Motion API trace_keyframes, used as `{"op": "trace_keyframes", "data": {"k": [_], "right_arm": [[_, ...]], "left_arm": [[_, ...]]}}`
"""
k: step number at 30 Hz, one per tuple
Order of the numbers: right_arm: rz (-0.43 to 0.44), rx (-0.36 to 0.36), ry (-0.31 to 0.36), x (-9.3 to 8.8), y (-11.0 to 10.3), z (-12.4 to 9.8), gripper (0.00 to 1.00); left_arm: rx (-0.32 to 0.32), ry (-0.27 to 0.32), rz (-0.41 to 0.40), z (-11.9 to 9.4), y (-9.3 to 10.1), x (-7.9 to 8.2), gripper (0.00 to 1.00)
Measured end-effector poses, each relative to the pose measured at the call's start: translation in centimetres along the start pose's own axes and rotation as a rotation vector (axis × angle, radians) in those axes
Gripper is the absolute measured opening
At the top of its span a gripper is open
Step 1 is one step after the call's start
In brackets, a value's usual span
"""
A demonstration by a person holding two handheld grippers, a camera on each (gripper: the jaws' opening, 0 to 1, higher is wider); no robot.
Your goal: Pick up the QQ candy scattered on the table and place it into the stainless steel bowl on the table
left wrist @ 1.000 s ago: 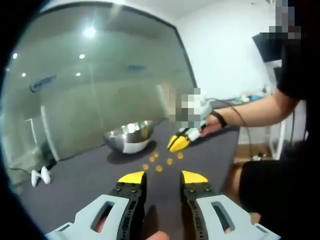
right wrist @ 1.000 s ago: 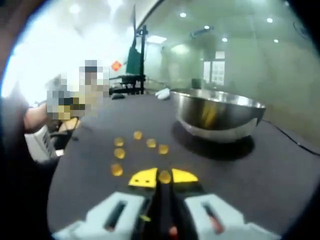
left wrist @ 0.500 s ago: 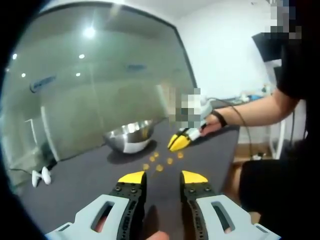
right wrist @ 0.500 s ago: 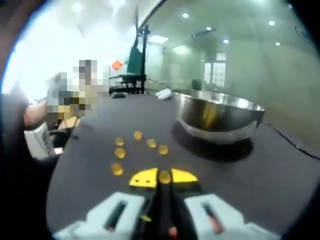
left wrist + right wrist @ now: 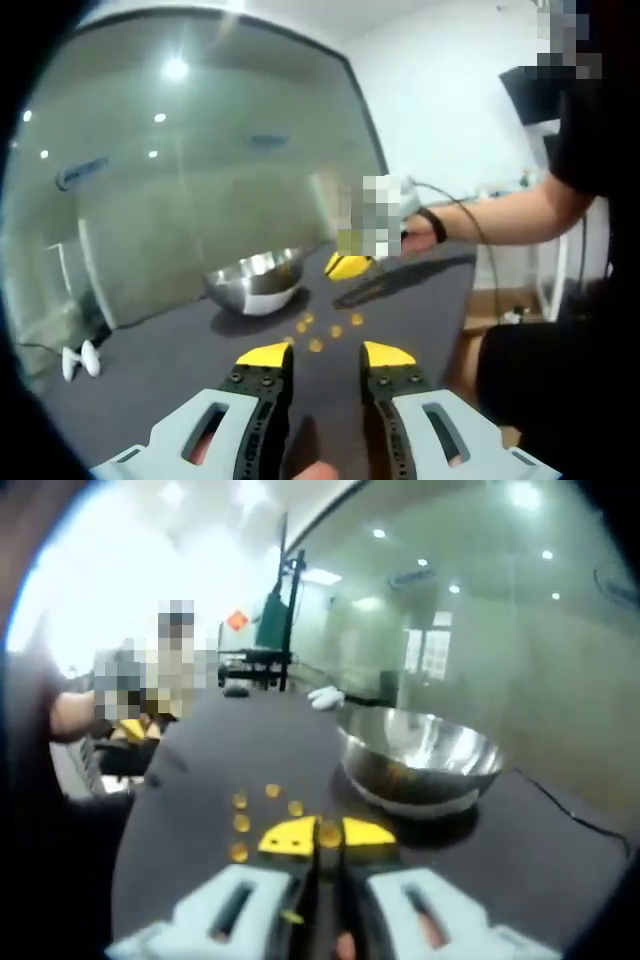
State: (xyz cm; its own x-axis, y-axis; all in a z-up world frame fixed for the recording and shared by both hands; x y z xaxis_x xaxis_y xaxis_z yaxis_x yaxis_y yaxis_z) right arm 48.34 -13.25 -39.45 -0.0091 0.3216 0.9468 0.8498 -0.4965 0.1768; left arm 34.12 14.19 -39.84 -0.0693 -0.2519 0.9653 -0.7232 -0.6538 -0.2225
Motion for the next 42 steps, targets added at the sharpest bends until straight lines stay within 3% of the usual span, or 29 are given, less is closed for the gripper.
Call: {"op": "trace_keyframes", "data": {"k": [5, 23, 33, 42], "right_arm": [[-0.034, -0.022, 0.068, 2.0, 1.2, -0.3, 0.09], [-0.040, -0.106, 0.115, 6.7, 9.1, 2.9, 0.09], [0.003, -0.092, 0.092, 6.4, 10.3, 6.9, 0.09], [0.022, -0.086, 0.072, 5.8, 10.2, 8.1, 0.09]], "left_arm": [[-0.003, -0.002, 0.003, -0.1, 0.1, 0.0, 0.28], [-0.003, 0.005, 0.009, -0.1, 0.1, 0.2, 0.28], [0.010, -0.006, 0.005, -0.4, -0.1, 0.1, 0.28], [0.027, -0.017, 0.000, -0.8, -0.5, -0.1, 0.28]]}}
Point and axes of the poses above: the point that each gripper's makers call its tool centre point, and the gripper's own axes: z roughly forward along the fingers, y roughly to its right, x roughly out of its top, the point moved 9 cm from there along -z, roughly backward along the fingers, and after that the axes turned 1 degree about -z, right-handed, at the moved point
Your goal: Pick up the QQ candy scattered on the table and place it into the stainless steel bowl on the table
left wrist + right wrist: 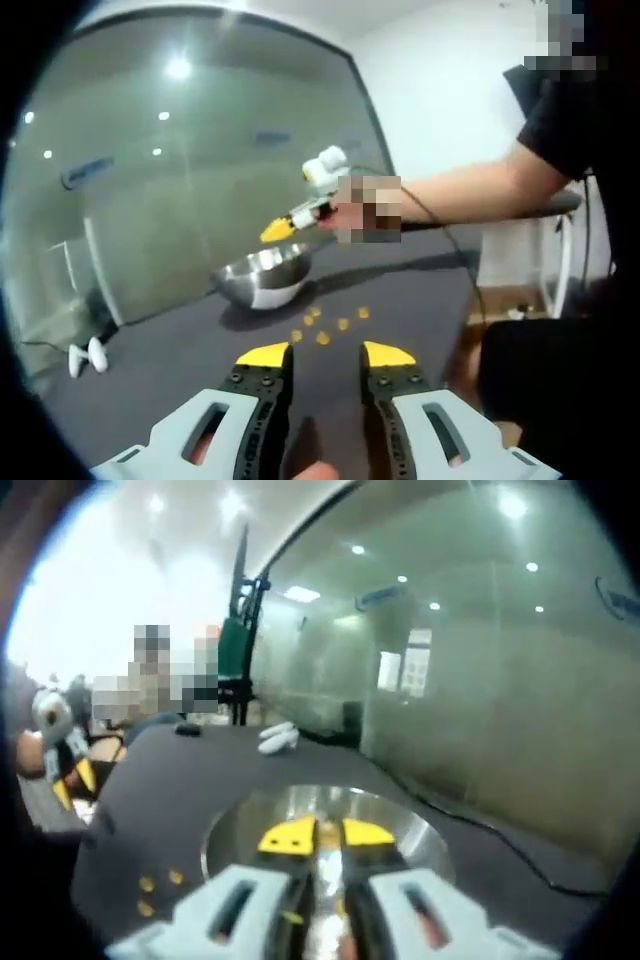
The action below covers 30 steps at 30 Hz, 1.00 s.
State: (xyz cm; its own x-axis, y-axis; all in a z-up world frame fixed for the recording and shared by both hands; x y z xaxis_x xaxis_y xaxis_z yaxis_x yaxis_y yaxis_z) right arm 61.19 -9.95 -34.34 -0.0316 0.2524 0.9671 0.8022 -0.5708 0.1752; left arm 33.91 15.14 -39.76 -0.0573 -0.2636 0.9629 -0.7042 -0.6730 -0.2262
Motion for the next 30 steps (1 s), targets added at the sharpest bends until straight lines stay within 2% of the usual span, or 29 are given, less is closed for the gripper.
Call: {"op": "trace_keyframes", "data": {"k": [7, 9, 30], "right_arm": [[0.027, 0.003, -0.010, -1.0, 0.0, 0.1, 0.12], [0.055, 0.004, 0.022, -0.9, -0.1, -0.2, 0.17], [0.049, -0.011, 0.005, -0.9, -0.4, -1.3, 0.15]], "left_arm": [[0.000, -0.003, 0.003, 0.0, 0.0, 0.2, 0.28], [0.003, -0.011, 0.004, 0.0, 0.0, 0.0, 0.28], [0.001, -0.008, 0.001, 0.1, 0.2, -0.1, 0.28]]}}
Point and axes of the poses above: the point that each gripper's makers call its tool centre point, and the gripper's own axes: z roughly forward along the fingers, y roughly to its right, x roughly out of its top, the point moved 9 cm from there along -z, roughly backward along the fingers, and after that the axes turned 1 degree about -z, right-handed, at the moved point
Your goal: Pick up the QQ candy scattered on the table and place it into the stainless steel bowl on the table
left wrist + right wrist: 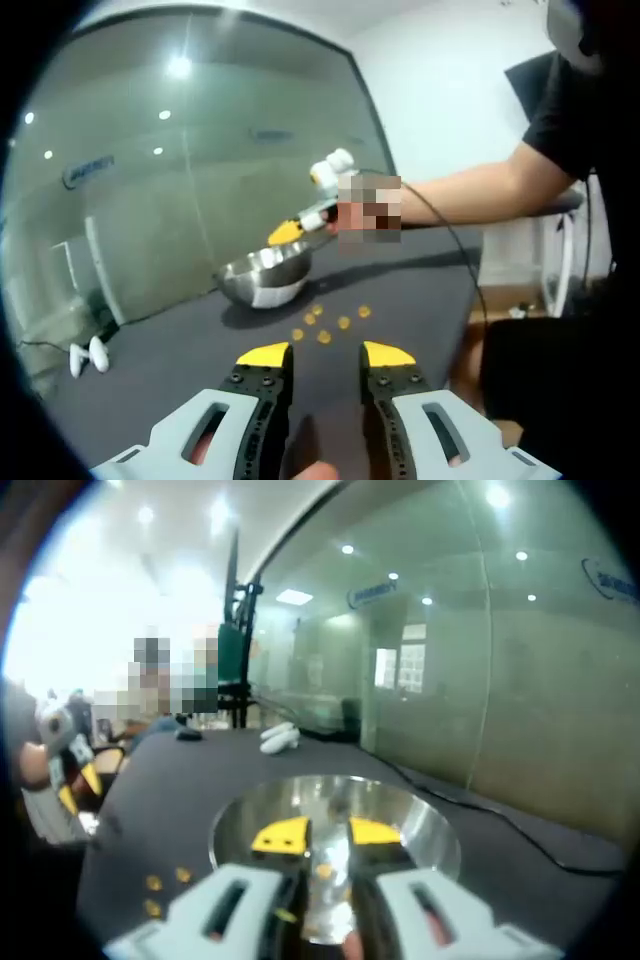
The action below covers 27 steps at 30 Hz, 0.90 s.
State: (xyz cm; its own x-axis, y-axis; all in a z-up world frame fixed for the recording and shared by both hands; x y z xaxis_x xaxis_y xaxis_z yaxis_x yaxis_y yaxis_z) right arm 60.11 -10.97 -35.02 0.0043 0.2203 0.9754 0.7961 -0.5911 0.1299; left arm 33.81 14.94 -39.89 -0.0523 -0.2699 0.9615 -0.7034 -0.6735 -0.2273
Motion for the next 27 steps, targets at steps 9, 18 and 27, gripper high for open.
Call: {"op": "trace_keyframes", "data": {"k": [9, 18, 27], "right_arm": [[-0.017, -0.005, 0.009, 0.5, -0.5, -1.8, 0.15], [-0.059, 0.036, 0.092, 1.7, -4.1, -5.5, 0.16], [-0.066, 0.071, 0.146, 1.3, -8.5, -8.2, 0.16]], "left_arm": [[0.000, 0.006, 0.001, -0.1, 0.0, 0.0, 0.28], [-0.014, 0.012, 0.004, 0.1, 0.5, 0.3, 0.28], [-0.022, 0.016, 0.008, 0.3, 0.9, 0.3, 0.28]]}}
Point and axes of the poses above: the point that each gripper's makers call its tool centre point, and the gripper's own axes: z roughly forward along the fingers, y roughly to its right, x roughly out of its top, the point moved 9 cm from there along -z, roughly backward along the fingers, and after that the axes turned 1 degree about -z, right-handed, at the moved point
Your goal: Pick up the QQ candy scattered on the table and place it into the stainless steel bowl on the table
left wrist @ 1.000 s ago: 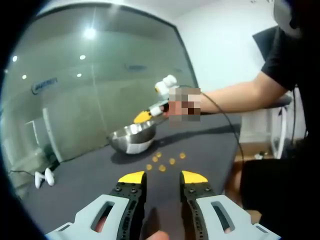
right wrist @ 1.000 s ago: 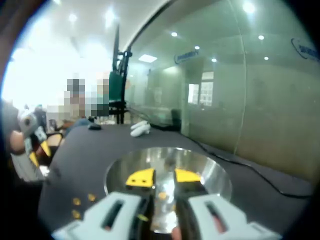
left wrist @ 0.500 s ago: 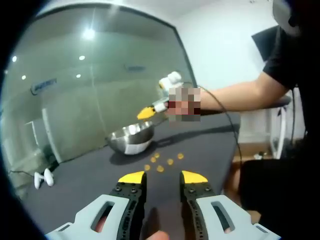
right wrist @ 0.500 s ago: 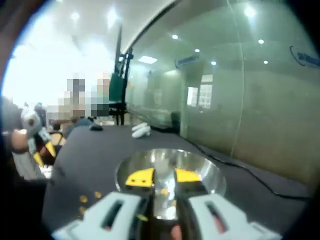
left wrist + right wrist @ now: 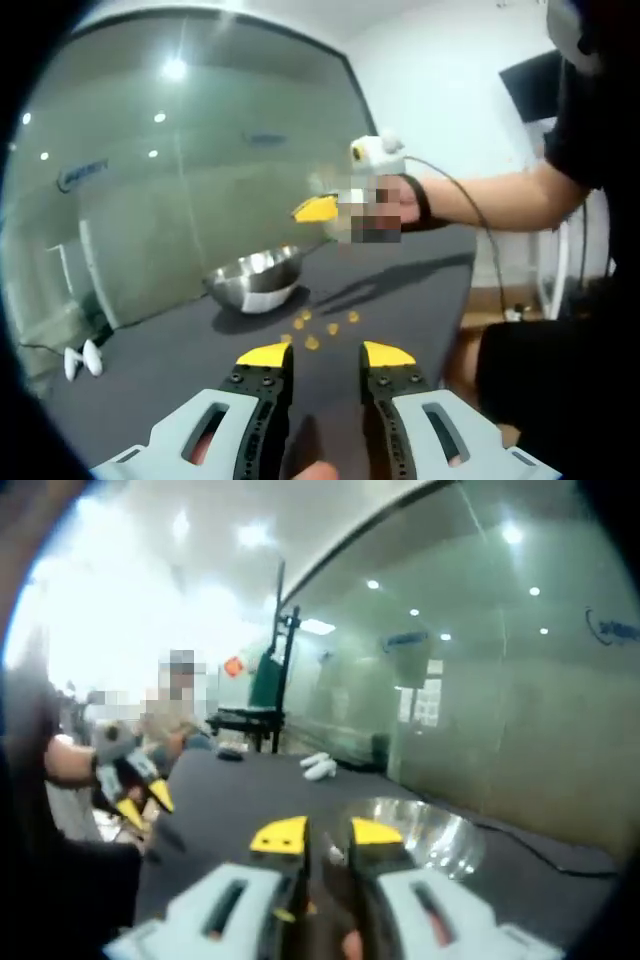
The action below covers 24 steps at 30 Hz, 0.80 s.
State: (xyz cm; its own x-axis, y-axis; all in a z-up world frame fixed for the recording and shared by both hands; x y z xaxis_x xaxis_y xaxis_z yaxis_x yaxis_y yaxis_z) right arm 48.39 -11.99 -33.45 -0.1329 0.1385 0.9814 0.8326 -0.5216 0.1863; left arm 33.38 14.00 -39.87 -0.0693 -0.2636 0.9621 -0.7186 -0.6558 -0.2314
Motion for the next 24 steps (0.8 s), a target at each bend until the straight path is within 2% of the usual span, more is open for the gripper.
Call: {"op": "trace_keyframes", "data": {"k": [6, 14, 18, 24], "right_arm": [[0.004, 0.012, -0.009, -1.0, -2.3, -1.5, 0.16], [0.047, 0.017, -0.072, -4.9, -4.7, -3.1, 0.17], [0.069, 0.033, -0.094, -5.9, -6.2, -4.0, 0.17], [0.080, 0.043, -0.132, -7.1, -7.0, -5.1, 0.18]], "left_arm": [[-0.008, -0.003, 0.004, -0.1, 0.3, 0.0, 0.28], [-0.011, 0.005, 0.005, -0.2, 0.4, 0.1, 0.28], [-0.018, 0.014, 0.005, 0.1, 0.7, 0.2, 0.28], [-0.032, 0.011, 0.005, 0.2, 1.1, 0.0, 0.28]]}}
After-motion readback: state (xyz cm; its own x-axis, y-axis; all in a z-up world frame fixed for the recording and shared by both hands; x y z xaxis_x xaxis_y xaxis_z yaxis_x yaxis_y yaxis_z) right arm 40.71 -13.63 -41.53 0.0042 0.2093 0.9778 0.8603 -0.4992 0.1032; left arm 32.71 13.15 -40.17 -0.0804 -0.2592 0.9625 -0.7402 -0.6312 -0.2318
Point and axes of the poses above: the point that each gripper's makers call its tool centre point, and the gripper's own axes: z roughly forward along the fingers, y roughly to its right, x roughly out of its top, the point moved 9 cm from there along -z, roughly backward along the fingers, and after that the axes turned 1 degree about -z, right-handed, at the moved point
